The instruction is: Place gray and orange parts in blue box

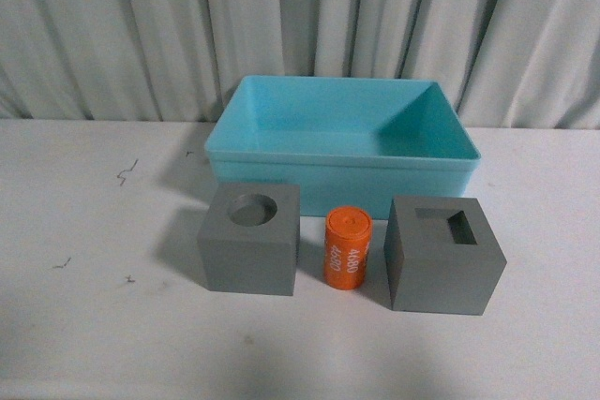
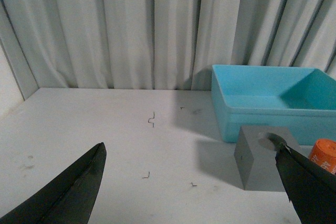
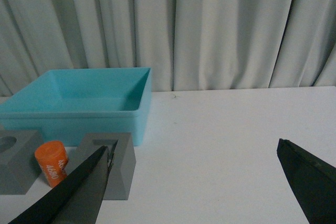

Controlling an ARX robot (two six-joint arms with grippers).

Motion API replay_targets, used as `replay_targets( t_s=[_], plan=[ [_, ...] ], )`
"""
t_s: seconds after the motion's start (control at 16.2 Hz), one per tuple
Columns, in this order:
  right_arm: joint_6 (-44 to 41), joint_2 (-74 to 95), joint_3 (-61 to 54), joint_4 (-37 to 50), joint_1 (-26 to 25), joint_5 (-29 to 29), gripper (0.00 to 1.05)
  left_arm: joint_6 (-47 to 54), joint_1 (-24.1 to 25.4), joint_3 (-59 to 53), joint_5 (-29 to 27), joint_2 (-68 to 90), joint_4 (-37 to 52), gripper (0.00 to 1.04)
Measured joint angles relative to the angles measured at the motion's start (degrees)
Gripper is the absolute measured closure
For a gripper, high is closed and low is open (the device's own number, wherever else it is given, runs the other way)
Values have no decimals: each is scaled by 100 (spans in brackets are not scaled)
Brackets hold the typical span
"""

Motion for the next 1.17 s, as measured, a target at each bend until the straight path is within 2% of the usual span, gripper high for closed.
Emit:
replay_targets(
  t_s=[0.74, 0.8, 0.87, 0.93, 0.99, 1.17],
  plan=[
    [0, 0, 0, 0, 0, 0, 6, 0, 0, 0, 0, 0, 0, 7],
    [-61, 101, 111, -426, -94, -295, 6, 0, 0, 0, 0, 0, 0, 7],
    [-289, 1014, 579, -1309, -629, -1320, 6, 0, 0, 0, 9, 0, 2, 7],
    [-625, 2260, 994, -1298, -1250, -2271, 6, 2, 0, 0, -4, 0, 2, 7],
    [-927, 3176, 1331, -780, -1600, -2964, 6, 2, 0, 0, -2, 0, 2, 7],
    [-1519, 4983, 2076, 122, -1504, -3154, 6, 2, 0, 0, 0, 0, 0, 7]
  ],
)
